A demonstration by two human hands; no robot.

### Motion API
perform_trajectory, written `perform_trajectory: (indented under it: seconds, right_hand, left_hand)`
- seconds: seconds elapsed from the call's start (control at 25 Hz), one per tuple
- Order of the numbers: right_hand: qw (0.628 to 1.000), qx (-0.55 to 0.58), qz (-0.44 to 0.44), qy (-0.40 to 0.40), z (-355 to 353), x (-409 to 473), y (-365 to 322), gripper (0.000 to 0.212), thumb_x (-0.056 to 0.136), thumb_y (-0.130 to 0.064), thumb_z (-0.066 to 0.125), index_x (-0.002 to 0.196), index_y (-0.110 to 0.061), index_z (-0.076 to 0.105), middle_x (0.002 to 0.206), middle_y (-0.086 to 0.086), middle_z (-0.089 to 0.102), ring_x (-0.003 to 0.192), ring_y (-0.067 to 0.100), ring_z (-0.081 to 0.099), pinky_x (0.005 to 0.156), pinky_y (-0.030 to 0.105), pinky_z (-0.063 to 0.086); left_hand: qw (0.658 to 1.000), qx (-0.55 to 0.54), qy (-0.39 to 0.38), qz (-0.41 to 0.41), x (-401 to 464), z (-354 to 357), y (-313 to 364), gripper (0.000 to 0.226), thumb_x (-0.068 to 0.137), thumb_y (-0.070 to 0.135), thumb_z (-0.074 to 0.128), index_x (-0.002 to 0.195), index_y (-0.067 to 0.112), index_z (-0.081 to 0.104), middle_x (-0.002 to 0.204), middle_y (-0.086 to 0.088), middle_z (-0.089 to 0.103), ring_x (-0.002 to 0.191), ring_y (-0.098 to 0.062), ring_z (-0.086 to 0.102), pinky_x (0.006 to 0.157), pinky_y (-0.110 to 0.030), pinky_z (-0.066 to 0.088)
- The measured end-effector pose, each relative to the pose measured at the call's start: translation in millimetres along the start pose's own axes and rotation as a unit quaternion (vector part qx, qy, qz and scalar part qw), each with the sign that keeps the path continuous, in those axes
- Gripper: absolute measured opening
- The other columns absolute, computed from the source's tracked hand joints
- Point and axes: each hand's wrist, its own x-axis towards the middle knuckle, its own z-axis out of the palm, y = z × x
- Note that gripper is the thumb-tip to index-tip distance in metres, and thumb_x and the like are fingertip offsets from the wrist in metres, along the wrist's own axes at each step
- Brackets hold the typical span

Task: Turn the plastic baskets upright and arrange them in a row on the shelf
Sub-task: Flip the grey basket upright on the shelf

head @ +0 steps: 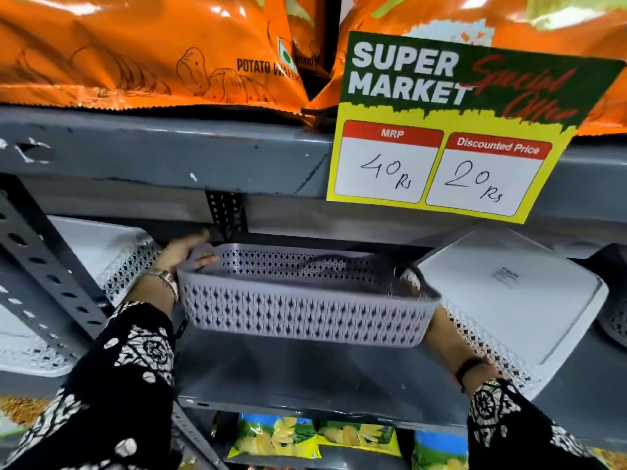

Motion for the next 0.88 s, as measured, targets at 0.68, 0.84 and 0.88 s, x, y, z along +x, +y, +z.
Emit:
perform_trajectory:
  seconds: [0.68, 0.84, 0.88]
  right_hand:
    - [0.966, 0.214, 0.109, 0.100, 41, 0, 11, 0.022, 0.092, -0.010, 0.038, 0.088, -0.006, 0.059, 0.089, 0.020, 0.057, 0.081, 0.031, 0.052, 0.074, 0.040, 0.043]
    - [0.966, 0.212, 0.103, 0.110, 44, -1, 14, 0.023, 0.092, -0.010, 0.036, 0.085, 0.000, 0.056, 0.081, 0.014, 0.050, 0.080, 0.029, 0.045, 0.076, 0.042, 0.035]
    - [0.967, 0.207, 0.100, 0.113, 44, 1, 17, 0.023, 0.091, -0.010, 0.036, 0.090, 0.005, 0.054, 0.083, 0.014, 0.048, 0.081, 0.028, 0.043, 0.076, 0.042, 0.034]
  left_hand:
    - [0.957, 0.259, 0.120, 0.043, 48, -22, -57, 0.039, 0.094, -0.005, 0.028, 0.127, -0.003, 0.047, 0.071, -0.008, 0.053, 0.061, -0.020, 0.047, 0.053, -0.029, 0.045]
    - [0.953, 0.271, 0.121, 0.056, 46, -20, -59, 0.042, 0.094, -0.005, 0.027, 0.134, 0.000, 0.042, 0.092, -0.016, 0.055, 0.063, -0.025, 0.050, 0.027, -0.011, 0.035]
    - [0.952, 0.274, 0.122, 0.057, 48, -20, -60, 0.043, 0.094, -0.004, 0.027, 0.134, 0.000, 0.042, 0.096, -0.016, 0.054, 0.066, -0.026, 0.051, 0.032, -0.016, 0.039]
